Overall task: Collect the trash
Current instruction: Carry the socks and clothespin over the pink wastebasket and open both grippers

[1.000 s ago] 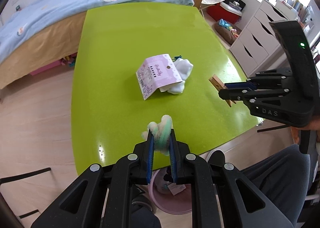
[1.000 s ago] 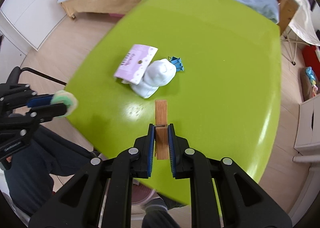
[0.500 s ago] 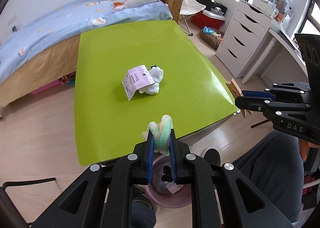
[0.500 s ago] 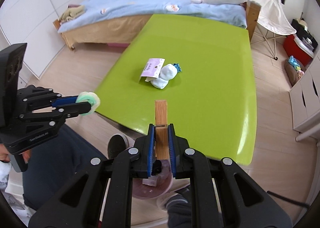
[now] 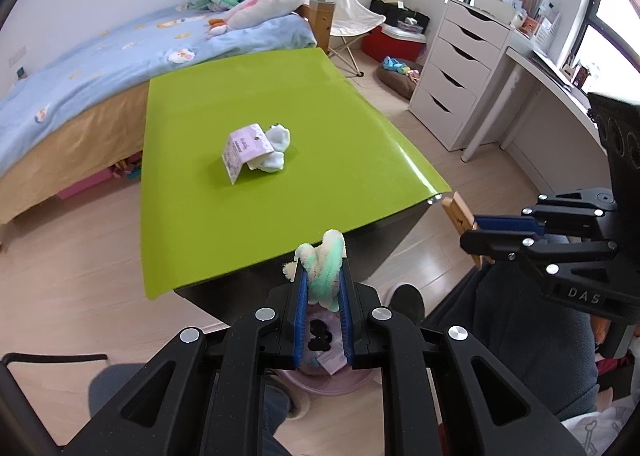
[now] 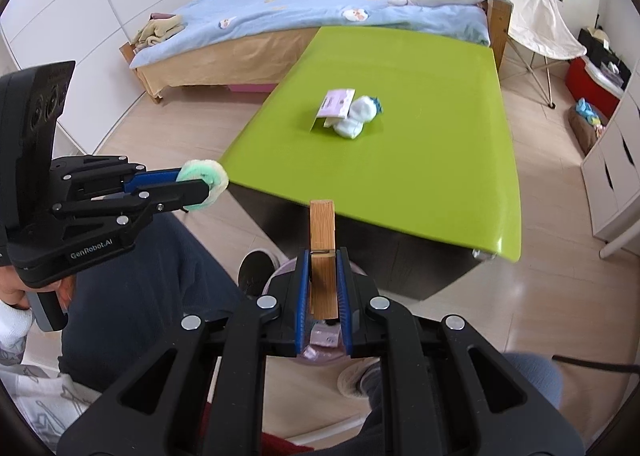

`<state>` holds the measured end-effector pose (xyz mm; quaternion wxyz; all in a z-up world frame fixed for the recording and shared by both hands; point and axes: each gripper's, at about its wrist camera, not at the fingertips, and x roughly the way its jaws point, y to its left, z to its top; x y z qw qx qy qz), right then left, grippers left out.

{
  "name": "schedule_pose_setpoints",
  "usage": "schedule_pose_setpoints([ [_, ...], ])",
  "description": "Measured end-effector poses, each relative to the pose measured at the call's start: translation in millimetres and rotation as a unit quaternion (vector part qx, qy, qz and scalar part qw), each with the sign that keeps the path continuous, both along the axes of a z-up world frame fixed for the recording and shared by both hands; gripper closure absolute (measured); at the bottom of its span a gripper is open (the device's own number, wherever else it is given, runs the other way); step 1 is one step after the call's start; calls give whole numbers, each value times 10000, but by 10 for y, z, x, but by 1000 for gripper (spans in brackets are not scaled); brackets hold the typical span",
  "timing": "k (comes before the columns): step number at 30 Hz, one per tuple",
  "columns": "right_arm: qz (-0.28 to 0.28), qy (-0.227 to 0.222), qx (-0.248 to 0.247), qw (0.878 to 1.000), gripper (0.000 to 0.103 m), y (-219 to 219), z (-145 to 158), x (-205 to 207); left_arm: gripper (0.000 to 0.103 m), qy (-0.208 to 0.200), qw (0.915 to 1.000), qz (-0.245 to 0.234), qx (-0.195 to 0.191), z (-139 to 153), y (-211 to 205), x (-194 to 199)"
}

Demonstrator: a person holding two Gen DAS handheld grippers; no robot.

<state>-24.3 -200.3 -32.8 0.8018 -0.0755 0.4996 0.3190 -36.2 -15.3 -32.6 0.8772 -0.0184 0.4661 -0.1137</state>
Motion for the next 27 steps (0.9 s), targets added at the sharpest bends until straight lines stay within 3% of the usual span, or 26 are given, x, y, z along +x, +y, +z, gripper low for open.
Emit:
schedule_pose_setpoints([
  [11, -120, 200, 24, 9997, 90, -135, -121, -162, 89, 195, 9995, -251, -86, -135, -192, -113],
  [16, -130, 201, 83, 9997, 90, -142, -95, -135, 81, 234, 9992, -269, -183, -149, -188, -89],
  [18, -147, 207, 102, 9996, 90, -148, -93, -121, 60, 279, 9991, -230, -240, -175, -172, -78],
  [23, -143, 219, 105, 9996, 90, -155, -97, -135, 21, 260, 9992, -44, -294, -221, -110, -89],
  [27, -93, 242, 114, 9996, 90, -130, -98, -153, 11, 197, 9993, 127, -291, -206, -48, -89],
])
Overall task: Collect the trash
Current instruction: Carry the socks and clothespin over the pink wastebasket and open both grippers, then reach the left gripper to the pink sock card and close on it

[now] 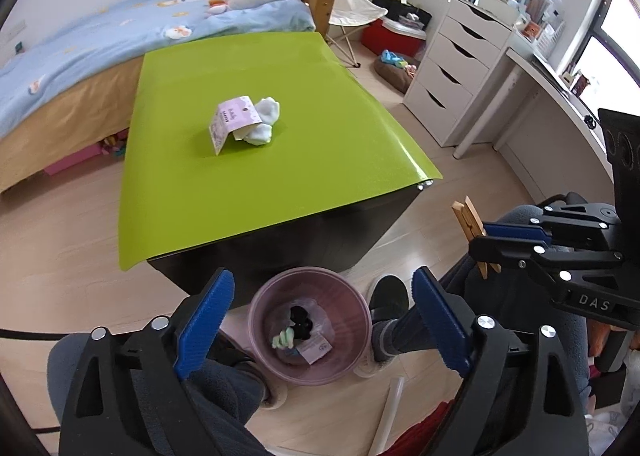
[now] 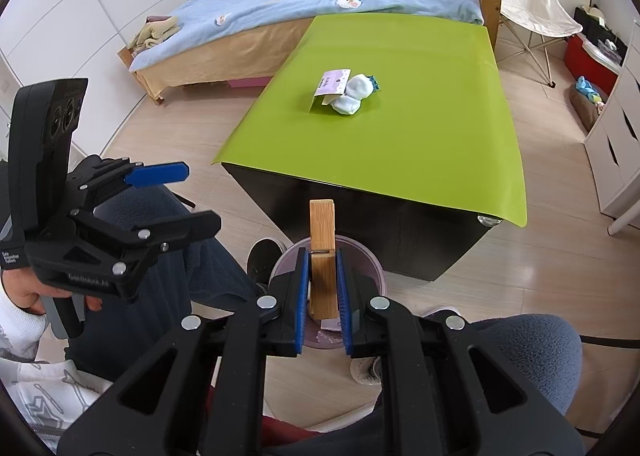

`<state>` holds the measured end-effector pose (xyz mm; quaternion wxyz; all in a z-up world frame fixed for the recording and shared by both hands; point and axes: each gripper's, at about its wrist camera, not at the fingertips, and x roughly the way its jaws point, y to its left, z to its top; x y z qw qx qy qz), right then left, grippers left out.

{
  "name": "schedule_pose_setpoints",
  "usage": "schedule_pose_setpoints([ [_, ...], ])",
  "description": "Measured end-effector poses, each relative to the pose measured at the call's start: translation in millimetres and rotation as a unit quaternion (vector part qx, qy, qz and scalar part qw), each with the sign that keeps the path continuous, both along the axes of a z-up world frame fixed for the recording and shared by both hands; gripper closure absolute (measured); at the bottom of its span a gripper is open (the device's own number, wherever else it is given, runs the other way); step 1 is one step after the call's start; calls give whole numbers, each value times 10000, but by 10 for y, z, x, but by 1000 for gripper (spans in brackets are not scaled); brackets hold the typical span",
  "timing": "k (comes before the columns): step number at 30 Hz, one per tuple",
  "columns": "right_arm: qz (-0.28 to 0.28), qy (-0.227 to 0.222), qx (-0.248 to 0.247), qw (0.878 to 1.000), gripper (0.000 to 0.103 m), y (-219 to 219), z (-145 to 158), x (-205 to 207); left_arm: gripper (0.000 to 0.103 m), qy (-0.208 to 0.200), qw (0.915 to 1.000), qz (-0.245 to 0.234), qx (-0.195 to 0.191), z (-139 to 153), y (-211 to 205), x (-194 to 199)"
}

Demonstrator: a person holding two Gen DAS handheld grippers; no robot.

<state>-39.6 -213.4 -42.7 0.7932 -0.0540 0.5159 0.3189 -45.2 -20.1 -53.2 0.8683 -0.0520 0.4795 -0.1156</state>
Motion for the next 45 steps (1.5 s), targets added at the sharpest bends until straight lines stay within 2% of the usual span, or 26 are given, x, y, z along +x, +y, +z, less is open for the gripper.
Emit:
schedule_pose_setpoints([
  [6, 157, 71, 54, 9998, 90, 65, -20, -12, 8, -231, 9993, 302, 9, 106, 146, -44],
  [11, 371, 158, 149, 9991, 87, 167, -36, -12, 8, -274, 9987, 437, 1, 157, 242, -72],
  [13, 377, 127, 123, 9991, 55, 199, -44, -6, 8, -278, 9984, 492, -2, 168, 283, -83],
  [14, 352, 103, 148, 9992, 30, 201, -44, -2, 8, -280, 9983, 510, 0, 169, 298, -87],
  [15, 322, 78, 194, 9993, 22, 200, -39, 0, 8, -278, 9982, 529, 3, 169, 315, -91],
  [18, 236, 75, 147, 9996, 13, 213, -47, 24, 8, -249, 9981, 567, 13, 153, 359, -109],
  [24, 130, 174, 124, 9997, 8, 200, -70, 51, 8, -154, 9981, 604, -4, 111, 361, -115],
  [33, -32, 247, 156, 9996, 6, 149, -63, 155, 8, -78, 9980, 625, -19, 102, 370, -36],
  [45, -187, 109, 223, 9995, 6, 147, 35, 545, 8, -41, 9975, 709, -29, 146, 507, 372],
])
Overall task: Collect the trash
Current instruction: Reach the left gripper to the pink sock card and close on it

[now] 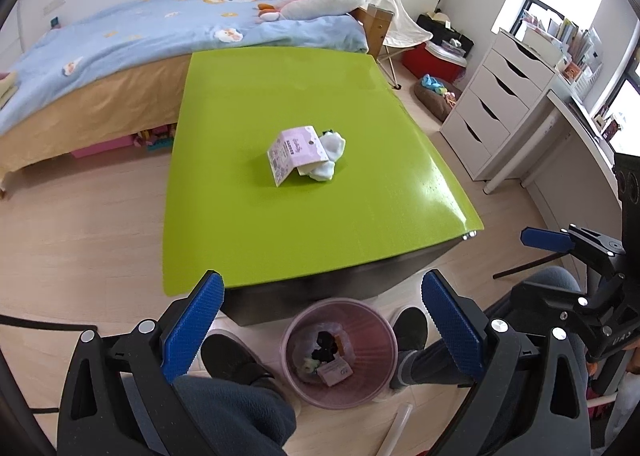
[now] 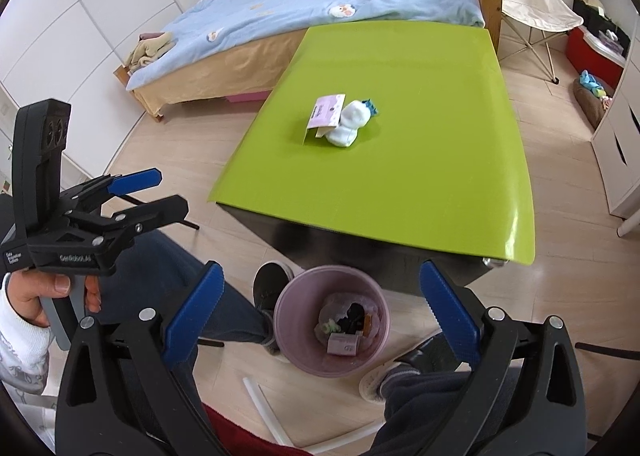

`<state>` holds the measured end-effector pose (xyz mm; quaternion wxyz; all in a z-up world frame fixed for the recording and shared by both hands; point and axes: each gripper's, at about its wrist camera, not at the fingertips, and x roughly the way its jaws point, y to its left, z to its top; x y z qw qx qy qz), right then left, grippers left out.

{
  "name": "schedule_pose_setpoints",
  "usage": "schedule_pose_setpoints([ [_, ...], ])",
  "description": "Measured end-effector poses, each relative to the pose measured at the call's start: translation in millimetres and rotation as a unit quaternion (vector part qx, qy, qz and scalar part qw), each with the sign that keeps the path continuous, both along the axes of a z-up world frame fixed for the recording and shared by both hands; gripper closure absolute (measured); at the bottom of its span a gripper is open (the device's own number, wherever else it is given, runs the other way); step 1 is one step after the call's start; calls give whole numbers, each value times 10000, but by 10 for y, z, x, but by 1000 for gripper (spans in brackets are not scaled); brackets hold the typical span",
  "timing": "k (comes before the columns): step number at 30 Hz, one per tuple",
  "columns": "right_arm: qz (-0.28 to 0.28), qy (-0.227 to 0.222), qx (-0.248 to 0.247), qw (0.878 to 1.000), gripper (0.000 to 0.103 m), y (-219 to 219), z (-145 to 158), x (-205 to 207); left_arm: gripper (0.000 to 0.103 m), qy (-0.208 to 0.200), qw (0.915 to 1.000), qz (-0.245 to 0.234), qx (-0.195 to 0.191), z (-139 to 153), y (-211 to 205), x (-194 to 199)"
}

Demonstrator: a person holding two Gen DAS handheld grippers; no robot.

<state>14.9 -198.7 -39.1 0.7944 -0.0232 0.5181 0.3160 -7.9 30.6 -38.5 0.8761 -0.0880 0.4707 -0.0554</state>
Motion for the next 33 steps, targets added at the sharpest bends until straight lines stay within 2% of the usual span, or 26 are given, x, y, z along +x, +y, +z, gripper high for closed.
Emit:
schedule_pose_setpoints([
  [7, -37, 7, 15, 10000, 6, 34, -12, 184, 8, 49, 9999, -14, -139, -3, 58, 433],
  [15, -87, 58, 31, 9999, 6, 49, -48, 311, 8, 341, 9991, -93, -237, -126, 58, 973],
  [23, -144, 195, 12, 9997, 6, 11, -150, 356, 8, 843, 9956, -52, -399, -452, 90, 1481],
  [33, -245, 314, -13, 9992, 6, -58, -249, 435, 8, 1322, 9892, 143, -617, -866, 151, 1821],
])
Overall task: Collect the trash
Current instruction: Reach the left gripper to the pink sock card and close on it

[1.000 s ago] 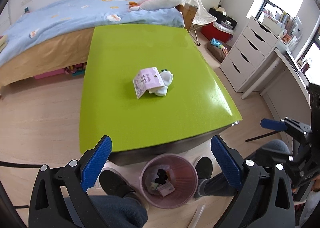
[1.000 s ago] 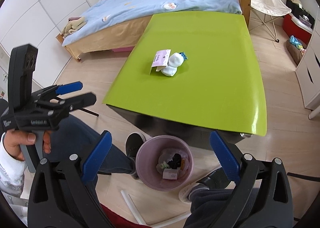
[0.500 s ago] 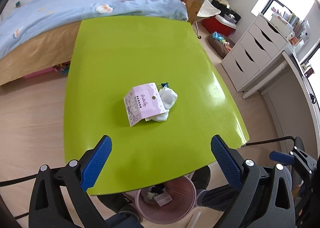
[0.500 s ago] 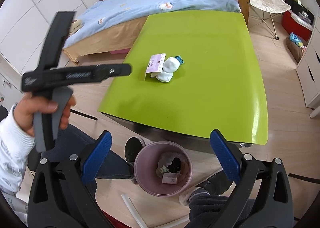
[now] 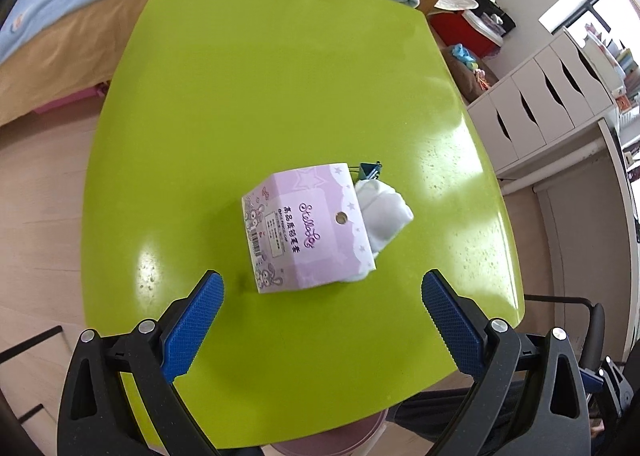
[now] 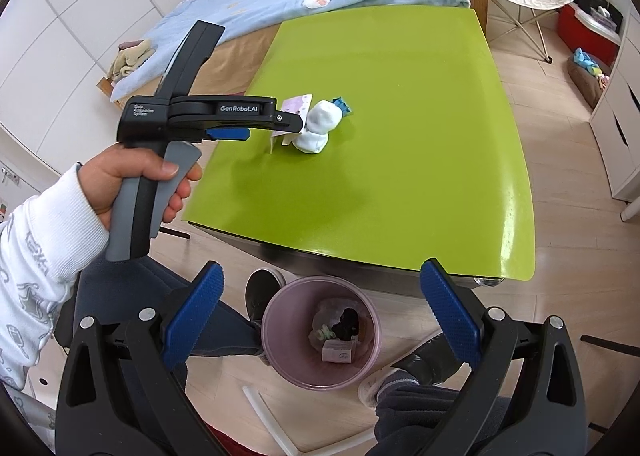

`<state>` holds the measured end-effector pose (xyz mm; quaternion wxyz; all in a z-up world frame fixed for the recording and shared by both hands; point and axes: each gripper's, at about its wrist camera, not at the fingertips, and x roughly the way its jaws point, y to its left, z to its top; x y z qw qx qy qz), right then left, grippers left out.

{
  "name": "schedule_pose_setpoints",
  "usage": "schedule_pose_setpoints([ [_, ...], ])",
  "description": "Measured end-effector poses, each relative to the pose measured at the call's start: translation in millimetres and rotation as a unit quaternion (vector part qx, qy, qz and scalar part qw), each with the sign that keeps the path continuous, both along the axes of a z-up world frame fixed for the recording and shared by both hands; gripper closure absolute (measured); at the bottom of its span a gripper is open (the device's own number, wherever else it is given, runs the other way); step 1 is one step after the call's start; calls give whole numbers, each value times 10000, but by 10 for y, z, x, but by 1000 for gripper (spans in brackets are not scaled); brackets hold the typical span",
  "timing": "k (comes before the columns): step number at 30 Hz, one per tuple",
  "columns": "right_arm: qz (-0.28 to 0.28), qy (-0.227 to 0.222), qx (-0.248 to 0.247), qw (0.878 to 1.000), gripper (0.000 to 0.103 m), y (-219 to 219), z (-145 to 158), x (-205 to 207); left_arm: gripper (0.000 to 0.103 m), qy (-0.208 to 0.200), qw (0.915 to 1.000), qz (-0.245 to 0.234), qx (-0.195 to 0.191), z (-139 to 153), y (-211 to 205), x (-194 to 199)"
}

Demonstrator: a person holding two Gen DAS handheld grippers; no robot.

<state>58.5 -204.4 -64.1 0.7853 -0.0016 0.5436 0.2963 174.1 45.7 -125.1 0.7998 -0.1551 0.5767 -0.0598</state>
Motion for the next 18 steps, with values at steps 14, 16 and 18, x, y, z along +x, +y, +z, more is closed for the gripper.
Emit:
schedule_pose_setpoints([
  [14, 46, 132, 1, 9999, 6, 42, -131, 88, 50, 83, 9999, -77, -1, -91, -18, 80],
  [16, 65, 128, 5, 9999, 6, 60, -128, 106, 59, 72, 9999, -100, 14, -74, -14, 81],
  [18, 83, 120, 5, 9999, 6, 87, -125, 125, 59, 19, 9999, -135, 71, -50, -10, 64],
])
